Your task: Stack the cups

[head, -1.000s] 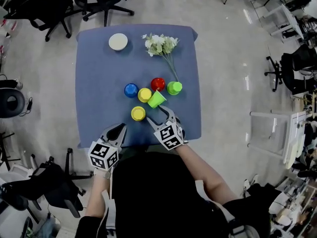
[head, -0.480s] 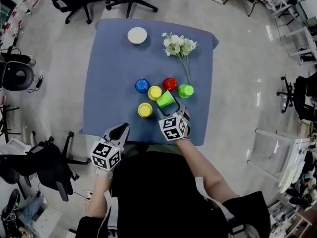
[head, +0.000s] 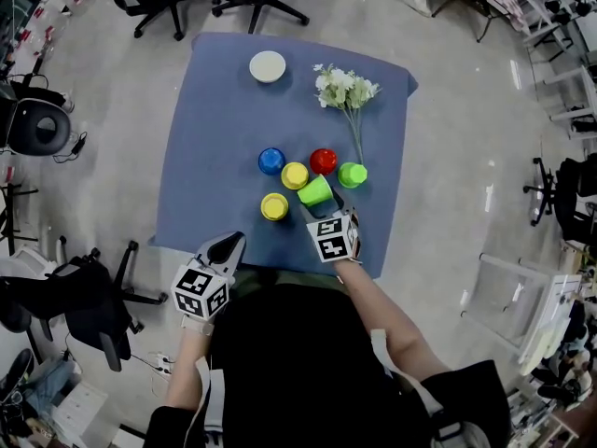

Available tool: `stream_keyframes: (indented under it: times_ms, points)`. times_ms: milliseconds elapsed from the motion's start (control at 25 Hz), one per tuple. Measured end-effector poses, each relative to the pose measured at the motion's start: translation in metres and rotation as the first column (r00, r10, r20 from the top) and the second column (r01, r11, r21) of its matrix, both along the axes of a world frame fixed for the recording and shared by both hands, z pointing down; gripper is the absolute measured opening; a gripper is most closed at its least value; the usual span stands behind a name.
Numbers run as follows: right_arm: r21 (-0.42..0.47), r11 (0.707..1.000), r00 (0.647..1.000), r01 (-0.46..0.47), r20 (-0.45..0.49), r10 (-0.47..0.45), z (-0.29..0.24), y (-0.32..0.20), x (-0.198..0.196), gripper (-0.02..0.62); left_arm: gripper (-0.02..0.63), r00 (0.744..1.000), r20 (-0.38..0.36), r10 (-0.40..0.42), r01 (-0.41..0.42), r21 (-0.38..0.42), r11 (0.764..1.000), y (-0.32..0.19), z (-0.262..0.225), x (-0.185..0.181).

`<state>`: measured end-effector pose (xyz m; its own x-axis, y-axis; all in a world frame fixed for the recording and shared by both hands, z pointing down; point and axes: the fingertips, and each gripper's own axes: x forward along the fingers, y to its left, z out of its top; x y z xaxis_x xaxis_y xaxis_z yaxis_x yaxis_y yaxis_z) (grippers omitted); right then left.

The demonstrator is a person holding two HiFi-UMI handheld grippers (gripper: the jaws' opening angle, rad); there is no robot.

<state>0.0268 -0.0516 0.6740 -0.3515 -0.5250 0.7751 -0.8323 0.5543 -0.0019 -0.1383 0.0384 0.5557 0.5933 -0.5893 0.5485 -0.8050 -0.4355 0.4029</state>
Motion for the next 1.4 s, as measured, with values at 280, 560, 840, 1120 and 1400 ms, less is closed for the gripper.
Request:
stream_keyframes:
  times_ms: [280,560,840,1120,1400]
  points:
    - [-0.243,0.967,0.925,-0.077,0.346,0.160,-0.011,0.028,-0.008,0.364,0.009,0.999,0.017,0.050,-0.049,-0.011,0.999,0.005,0.004,0.009]
    - [-0.466,0.883,0.743,-0.055,0.572,0.348,-0.008,0.048,-0.012,0.364,0.009,0.996,0.012,0.093,-0.093,-0.008,0.996,0.004,0.001,0.029]
    - [-0.479,0.869,0.706,-0.122,0.573,0.416,-0.006,0.049,0.012,0.365,0.009,0.992,0.015,0.124,-0.124,-0.010,0.992,0.004,0.002,0.041]
    - [-0.416,0.883,0.732,-0.219,0.528,0.430,-0.007,0.045,0.042,0.364,0.009,0.987,0.022,0.158,-0.158,-0.014,0.987,0.002,0.002,0.050]
    - [-0.438,0.882,0.714,-0.172,0.562,0.418,-0.005,0.043,0.030,0.328,0.009,0.986,0.028,0.164,-0.164,-0.018,0.986,0.001,0.002,0.048]
